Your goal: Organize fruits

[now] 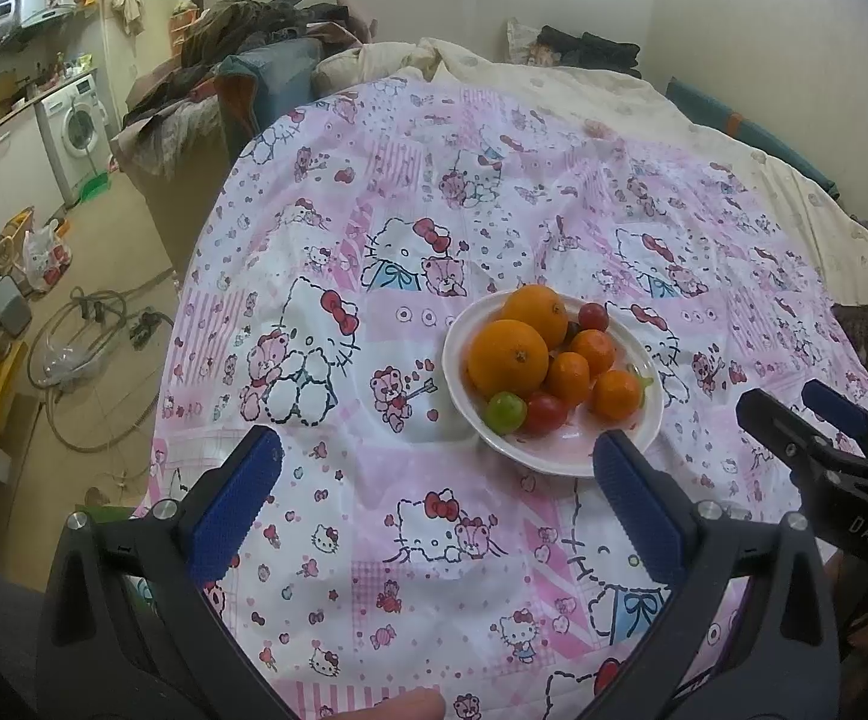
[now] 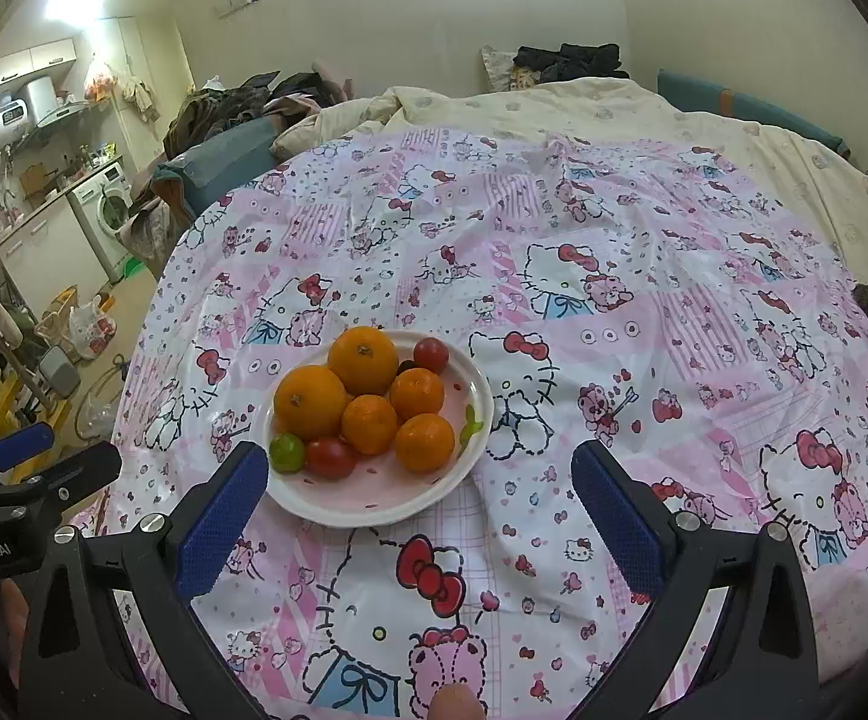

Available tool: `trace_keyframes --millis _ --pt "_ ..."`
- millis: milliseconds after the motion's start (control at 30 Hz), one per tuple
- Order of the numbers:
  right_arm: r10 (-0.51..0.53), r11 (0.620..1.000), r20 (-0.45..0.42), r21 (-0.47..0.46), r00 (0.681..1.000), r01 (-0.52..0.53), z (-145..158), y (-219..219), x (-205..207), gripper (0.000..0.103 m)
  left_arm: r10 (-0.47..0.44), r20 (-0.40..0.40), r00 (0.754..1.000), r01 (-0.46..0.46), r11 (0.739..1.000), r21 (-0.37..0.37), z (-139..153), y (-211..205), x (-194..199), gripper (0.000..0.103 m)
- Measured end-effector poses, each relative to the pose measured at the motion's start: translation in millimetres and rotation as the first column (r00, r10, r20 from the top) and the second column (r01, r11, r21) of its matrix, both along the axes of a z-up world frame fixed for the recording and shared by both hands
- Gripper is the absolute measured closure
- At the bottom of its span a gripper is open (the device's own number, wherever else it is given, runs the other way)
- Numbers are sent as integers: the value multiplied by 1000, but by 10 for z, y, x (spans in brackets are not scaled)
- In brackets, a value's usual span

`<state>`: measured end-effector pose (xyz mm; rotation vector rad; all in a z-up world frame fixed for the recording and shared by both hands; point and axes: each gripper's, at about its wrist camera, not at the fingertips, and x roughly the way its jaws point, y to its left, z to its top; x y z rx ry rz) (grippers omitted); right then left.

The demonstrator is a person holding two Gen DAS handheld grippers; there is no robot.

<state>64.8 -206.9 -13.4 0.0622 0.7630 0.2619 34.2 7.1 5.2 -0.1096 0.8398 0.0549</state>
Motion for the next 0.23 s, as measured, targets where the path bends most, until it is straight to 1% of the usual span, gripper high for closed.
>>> trace_keyframes --millis 233 --pt "2 1000 1 2 1000 -2 9 7 -4 0 1 1 1000 -1 1000 8 -7 -3 -2 1"
